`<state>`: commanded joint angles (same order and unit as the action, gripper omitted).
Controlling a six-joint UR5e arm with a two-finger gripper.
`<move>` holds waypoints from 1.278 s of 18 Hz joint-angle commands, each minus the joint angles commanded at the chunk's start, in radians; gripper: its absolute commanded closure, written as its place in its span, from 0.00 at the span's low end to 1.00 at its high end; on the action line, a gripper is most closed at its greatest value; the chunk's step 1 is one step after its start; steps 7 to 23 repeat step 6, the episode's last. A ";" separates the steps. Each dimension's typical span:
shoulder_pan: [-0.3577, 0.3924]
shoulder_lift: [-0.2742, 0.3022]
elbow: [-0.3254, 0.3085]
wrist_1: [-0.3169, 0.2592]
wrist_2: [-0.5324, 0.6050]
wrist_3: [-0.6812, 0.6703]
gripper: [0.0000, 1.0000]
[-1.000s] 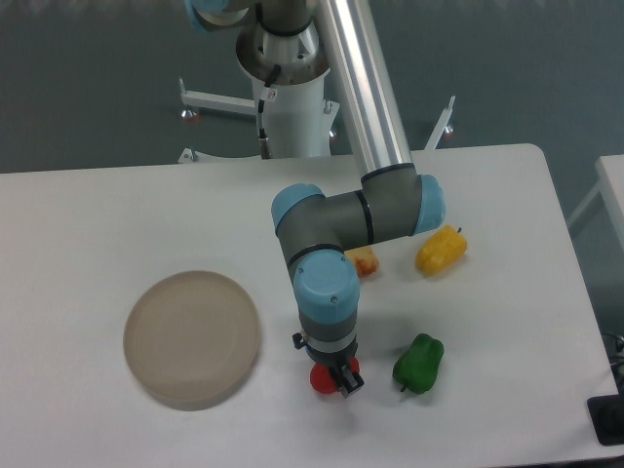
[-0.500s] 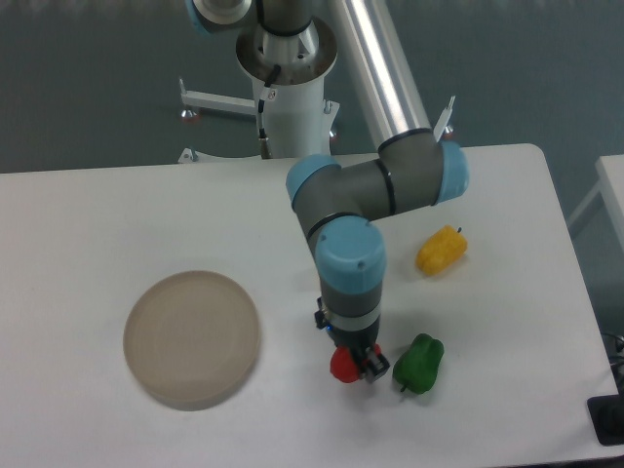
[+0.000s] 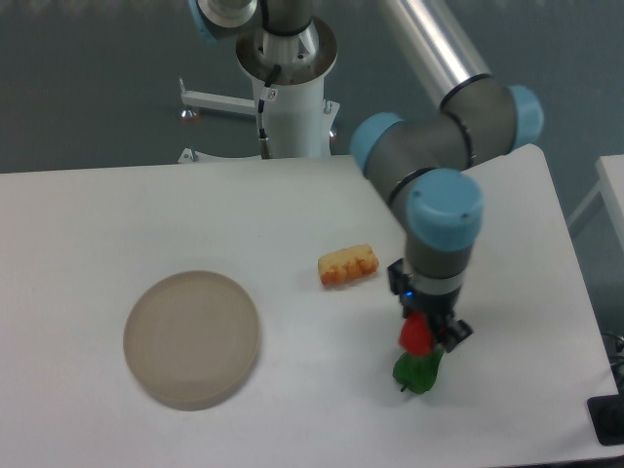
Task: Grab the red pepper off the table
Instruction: 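Lift the held red pepper up off the table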
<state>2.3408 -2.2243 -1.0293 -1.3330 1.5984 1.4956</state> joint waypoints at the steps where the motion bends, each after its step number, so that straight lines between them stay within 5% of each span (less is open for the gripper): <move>1: 0.006 0.002 -0.006 0.000 0.000 0.000 0.55; 23: 0.011 -0.008 0.008 0.011 -0.009 -0.009 0.55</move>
